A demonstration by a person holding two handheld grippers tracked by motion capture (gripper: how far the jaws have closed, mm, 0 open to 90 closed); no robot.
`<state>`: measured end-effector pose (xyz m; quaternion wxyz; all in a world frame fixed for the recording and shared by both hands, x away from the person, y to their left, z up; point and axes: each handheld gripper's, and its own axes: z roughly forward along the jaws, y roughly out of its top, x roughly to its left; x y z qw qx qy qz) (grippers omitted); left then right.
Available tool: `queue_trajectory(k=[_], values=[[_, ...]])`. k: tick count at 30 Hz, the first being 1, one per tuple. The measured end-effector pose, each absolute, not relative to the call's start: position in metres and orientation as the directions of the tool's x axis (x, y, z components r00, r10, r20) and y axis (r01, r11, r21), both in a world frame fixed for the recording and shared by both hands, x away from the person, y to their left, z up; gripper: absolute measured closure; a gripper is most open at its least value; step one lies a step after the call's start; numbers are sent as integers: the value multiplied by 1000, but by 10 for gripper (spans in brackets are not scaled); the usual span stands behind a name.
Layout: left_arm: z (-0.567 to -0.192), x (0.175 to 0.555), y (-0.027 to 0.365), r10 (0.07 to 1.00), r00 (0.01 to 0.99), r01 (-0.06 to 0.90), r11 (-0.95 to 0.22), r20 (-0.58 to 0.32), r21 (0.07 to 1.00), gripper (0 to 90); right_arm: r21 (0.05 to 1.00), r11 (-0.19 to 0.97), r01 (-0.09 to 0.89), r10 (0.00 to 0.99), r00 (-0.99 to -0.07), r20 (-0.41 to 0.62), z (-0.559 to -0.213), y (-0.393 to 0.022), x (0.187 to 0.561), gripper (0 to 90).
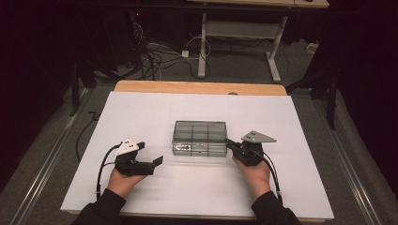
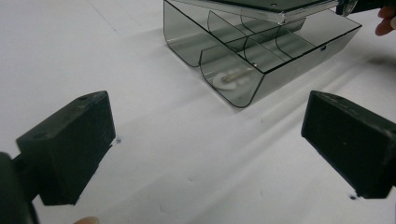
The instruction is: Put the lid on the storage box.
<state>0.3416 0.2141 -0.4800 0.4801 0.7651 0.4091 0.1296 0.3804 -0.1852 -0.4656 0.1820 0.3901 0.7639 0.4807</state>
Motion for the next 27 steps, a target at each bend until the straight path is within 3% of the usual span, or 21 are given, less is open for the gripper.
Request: queue_trajectory(k=[27], values=[[-480,339,214,771,619,497,-239,-148,834,24,846,252,470,785,-610,105,-475,-193,383,900]])
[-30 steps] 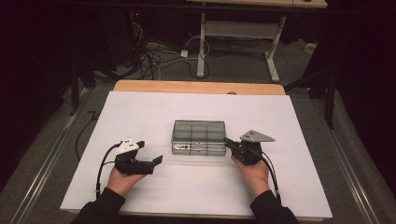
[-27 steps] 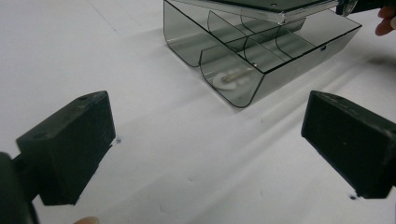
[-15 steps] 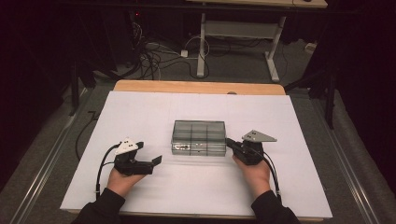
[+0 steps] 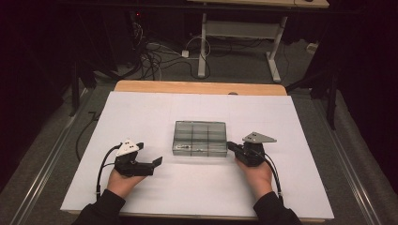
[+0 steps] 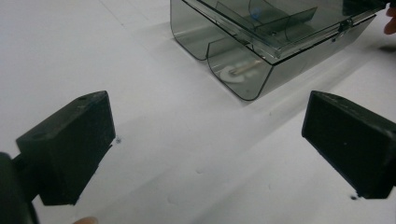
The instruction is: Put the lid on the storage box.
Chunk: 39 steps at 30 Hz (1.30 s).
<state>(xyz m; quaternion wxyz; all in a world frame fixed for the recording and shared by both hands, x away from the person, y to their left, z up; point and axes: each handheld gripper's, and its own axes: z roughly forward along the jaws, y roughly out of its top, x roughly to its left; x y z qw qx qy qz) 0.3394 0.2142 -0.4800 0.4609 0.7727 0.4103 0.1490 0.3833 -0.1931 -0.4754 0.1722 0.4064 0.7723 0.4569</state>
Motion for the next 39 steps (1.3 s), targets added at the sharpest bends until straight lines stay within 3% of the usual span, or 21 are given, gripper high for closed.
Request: queue_trajectory(k=[2,5,15,19,27,39], values=[[-480,338,215,775,616,492,-241,-139,836,23,846,258,467,782,-615,101,-475,-195,382,887],[-481,335,217,781,613,488,-255,-120,835,24,844,275,461,784,-615,81,-476,-198,377,790],[-481,324,231,800,594,478,-269,-82,836,23,851,312,422,761,-647,42,-474,-215,352,291],[-481,321,235,803,592,475,-279,-69,834,22,869,296,398,780,-625,20,-474,-225,341,155],[-480,313,242,804,593,471,-294,-51,832,0,892,254,375,826,-564,2,-472,-247,324,2],[-481,313,241,800,595,475,-281,-69,834,0,897,265,355,822,-569,-18,-473,-245,317,1]])
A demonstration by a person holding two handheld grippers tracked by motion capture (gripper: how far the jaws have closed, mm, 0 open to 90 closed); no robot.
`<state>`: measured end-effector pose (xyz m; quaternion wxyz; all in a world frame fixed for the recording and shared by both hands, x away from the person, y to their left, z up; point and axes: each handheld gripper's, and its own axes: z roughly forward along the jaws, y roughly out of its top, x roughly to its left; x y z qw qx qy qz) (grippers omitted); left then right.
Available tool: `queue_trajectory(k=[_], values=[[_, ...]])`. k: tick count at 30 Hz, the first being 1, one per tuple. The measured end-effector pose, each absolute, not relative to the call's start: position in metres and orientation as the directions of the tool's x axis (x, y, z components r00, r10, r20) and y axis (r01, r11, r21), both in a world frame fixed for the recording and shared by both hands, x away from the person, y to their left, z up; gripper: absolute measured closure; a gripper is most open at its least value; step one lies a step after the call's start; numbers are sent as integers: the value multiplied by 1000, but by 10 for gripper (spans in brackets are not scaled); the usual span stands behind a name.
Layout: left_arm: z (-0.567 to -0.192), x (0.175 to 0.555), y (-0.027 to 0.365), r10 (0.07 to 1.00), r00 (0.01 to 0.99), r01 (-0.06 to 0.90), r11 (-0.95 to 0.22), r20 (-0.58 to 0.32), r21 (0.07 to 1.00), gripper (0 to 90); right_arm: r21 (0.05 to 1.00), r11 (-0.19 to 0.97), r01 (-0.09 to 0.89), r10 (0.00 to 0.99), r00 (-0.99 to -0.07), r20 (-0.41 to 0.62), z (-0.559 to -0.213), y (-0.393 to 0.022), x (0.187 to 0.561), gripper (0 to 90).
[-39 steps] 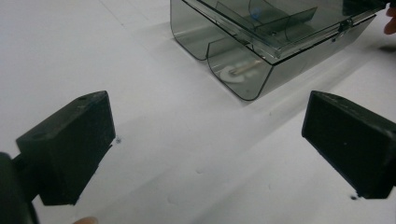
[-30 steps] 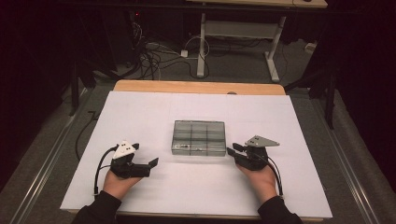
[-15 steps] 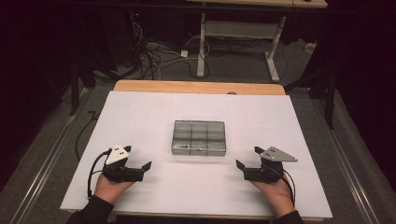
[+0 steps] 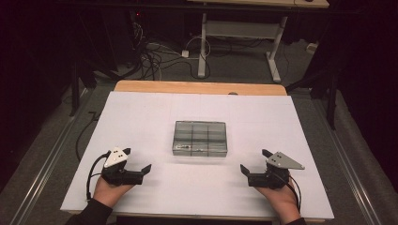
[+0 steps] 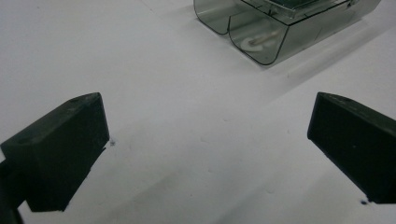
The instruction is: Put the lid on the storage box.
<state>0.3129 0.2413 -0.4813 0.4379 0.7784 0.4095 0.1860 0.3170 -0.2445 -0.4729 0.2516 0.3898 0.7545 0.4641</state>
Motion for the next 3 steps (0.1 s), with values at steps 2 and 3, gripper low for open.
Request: queue_trajectory(k=[2,3], values=[[-481,312,242,804,591,475,-278,-69,835,0,897,264,355,821,-571,-15,-473,-244,317,1],[-481,312,243,805,589,476,-277,-69,835,0,897,265,355,820,-572,-16,-473,-244,318,1]])
